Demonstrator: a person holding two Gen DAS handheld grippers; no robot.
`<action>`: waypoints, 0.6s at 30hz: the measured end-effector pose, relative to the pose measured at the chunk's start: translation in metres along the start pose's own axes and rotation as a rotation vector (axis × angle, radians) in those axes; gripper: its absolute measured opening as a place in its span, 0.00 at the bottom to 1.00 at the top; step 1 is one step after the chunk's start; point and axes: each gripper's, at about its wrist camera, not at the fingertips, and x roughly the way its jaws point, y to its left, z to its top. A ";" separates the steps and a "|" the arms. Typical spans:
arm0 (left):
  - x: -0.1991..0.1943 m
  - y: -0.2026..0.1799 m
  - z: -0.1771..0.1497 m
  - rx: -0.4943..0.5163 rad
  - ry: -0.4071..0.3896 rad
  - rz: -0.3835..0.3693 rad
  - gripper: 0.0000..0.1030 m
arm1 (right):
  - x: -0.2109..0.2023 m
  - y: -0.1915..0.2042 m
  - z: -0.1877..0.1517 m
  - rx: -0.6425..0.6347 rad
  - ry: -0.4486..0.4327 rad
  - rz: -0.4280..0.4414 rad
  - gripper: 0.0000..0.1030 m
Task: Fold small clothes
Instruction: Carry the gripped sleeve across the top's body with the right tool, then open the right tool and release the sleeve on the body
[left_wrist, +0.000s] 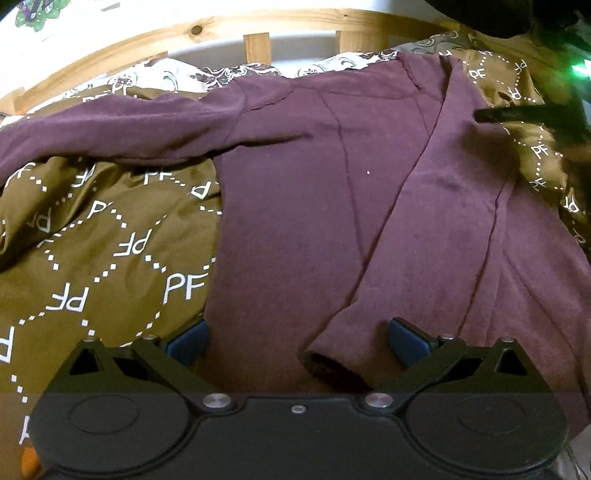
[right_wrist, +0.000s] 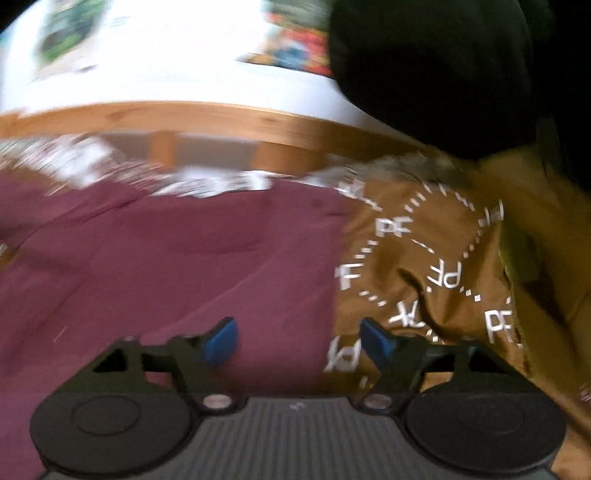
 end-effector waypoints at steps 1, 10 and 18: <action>0.001 -0.001 0.001 0.003 -0.001 0.001 0.99 | 0.015 -0.006 0.003 0.044 0.018 -0.016 0.63; 0.006 -0.014 0.009 0.009 -0.011 -0.037 0.99 | 0.017 -0.038 0.007 0.223 -0.084 -0.051 0.06; 0.015 -0.014 0.008 -0.021 0.018 -0.059 0.99 | 0.028 -0.048 0.000 0.264 -0.067 -0.112 0.09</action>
